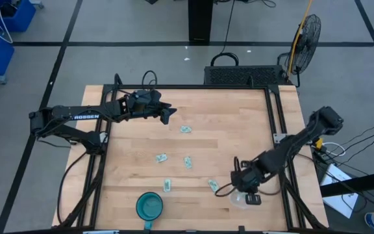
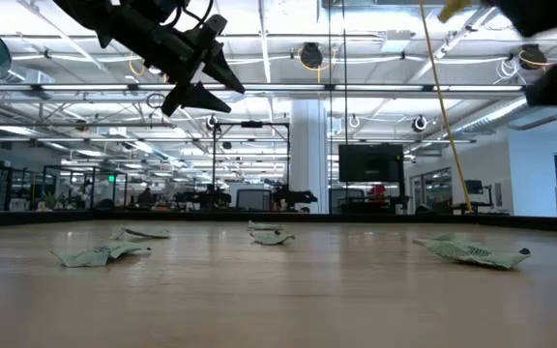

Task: Pick and place Stevia / Truvia into bins
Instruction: Put the light green stevia packet into the transparent bin

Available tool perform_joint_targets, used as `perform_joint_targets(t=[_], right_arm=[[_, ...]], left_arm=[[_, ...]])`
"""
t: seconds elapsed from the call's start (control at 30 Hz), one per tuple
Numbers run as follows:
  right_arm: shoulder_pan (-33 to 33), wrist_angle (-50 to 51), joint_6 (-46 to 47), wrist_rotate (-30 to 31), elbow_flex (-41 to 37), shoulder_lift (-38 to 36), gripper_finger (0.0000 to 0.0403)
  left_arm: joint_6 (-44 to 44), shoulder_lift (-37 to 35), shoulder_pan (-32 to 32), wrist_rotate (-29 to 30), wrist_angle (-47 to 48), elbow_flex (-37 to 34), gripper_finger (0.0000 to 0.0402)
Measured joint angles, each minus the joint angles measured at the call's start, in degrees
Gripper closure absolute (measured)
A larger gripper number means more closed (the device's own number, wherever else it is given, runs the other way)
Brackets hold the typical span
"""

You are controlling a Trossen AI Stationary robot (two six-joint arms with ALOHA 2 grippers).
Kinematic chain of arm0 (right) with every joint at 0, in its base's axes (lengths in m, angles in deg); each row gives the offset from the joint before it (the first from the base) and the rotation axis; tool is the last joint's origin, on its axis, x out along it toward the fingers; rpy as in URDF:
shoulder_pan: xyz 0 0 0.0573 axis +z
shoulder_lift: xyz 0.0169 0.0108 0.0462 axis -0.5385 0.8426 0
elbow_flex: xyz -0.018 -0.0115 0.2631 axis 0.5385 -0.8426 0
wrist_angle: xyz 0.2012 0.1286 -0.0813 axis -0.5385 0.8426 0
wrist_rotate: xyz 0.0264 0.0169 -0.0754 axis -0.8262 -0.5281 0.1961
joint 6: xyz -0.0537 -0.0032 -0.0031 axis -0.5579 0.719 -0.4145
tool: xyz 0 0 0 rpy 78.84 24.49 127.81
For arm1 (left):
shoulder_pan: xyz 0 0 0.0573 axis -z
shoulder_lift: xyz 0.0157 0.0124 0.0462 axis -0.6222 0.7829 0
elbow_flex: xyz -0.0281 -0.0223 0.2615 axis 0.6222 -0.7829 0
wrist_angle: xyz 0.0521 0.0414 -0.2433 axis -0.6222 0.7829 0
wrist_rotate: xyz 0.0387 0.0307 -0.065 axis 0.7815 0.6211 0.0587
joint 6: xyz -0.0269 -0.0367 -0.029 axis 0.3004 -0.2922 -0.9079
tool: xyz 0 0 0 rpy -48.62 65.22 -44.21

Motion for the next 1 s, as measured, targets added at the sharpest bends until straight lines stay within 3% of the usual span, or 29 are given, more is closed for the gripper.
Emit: perform_joint_targets(t=[0.37, 0.63, 0.83, 1.0], right_arm=[[-1.06, -1.52, 0.29, 0.07, -4.45, 2.38, 0.0301], [-3.51, -2.0, 0.5, -0.06, -4.45, -1.58, 0.0279], [-7.22, -2.22, 0.14, 0.12, -4.45, -7.1, 0.0284], [-11.21, -6.06, -1.43, 0.2, -4.45, -10.5, 0.0282]], left_arm=[[-0.19, 0.0, 0.02, -1.21, 0.03, 0.0, 0.0174], [2.86, 0.0, 0.7, -10.44, 2.19, 0.0, 0.0174], [2.93, 0.05, 5.34, -16.55, 14.05, 0.02, 0.0174], [1.1, 0.72, 10.98, -14.36, 28.2, 0.0, 0.0174]])
